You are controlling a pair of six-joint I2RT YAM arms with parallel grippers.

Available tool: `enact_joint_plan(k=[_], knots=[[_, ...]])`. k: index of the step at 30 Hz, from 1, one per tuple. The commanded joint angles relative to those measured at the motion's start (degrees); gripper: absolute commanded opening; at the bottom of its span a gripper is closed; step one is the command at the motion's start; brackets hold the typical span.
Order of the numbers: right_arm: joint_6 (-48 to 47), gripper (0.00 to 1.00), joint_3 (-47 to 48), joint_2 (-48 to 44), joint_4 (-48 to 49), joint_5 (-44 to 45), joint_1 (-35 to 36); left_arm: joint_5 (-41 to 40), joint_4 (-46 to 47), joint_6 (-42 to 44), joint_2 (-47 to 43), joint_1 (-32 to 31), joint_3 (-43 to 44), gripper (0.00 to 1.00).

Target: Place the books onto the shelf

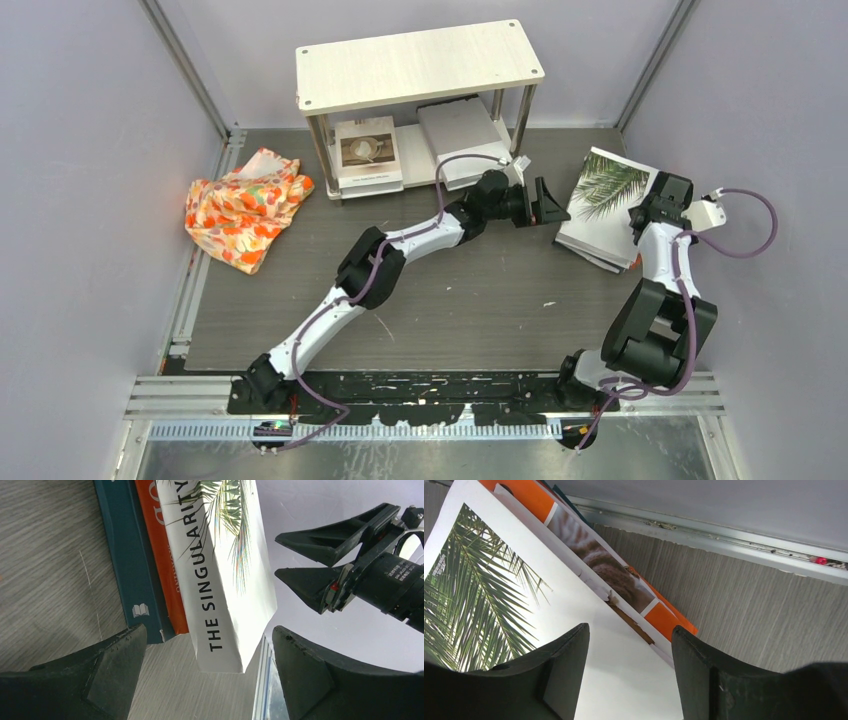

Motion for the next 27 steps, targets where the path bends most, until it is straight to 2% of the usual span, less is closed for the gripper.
enact_joint_plan(k=[1,10,27], knots=[[-0.39,0.66,2.82,1.03,2.62,-2.98,-0.15,-0.88,4.68,-1.12,0.28,-0.8,3.98,0.96],[-0.91,0.66,3.17,2.3,3.03,-6.81,-0.15,-1.26,5.97,-1.71,1.29,-1.06,5.74,0.99],[-1.34,0.67,2.53,3.32,3.79,-13.82,0.67,-1.48,5.07,-1.74,3.54,-1.68,6.97,1.0]])
